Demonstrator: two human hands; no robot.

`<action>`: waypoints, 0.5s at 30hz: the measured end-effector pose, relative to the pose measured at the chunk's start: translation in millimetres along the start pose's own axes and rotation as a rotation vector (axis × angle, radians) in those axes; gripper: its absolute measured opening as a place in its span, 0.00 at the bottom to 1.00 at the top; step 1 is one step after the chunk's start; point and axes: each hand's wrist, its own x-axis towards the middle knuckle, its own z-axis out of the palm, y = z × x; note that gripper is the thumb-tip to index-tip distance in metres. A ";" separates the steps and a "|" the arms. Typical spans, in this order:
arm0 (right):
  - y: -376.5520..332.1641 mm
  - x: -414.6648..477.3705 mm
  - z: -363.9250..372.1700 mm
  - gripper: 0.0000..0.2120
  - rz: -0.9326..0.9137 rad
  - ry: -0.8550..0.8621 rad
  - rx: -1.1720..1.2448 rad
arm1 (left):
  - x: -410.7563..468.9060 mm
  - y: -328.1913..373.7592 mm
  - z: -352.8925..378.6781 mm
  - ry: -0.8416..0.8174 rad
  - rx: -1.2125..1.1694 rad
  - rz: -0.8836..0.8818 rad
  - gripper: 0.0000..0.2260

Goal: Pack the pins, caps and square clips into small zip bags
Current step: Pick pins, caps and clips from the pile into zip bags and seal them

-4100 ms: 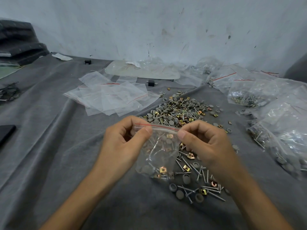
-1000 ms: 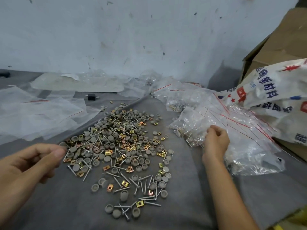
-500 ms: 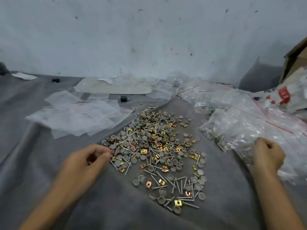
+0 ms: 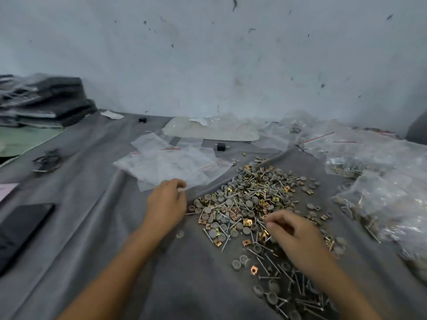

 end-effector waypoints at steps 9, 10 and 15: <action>15.3 -8.6 13.4 0.09 -0.099 -0.045 0.045 | 100.0 -45.1 -6.7 -0.368 0.309 -0.258 0.48; 15.0 -6.7 12.2 0.09 -0.106 -0.039 0.045 | 102.4 -45.3 -1.4 -0.436 0.340 -0.219 0.50; 10.4 -3.7 7.6 0.08 -0.107 -0.042 0.065 | 75.9 -37.5 19.8 -0.339 0.432 -0.033 0.30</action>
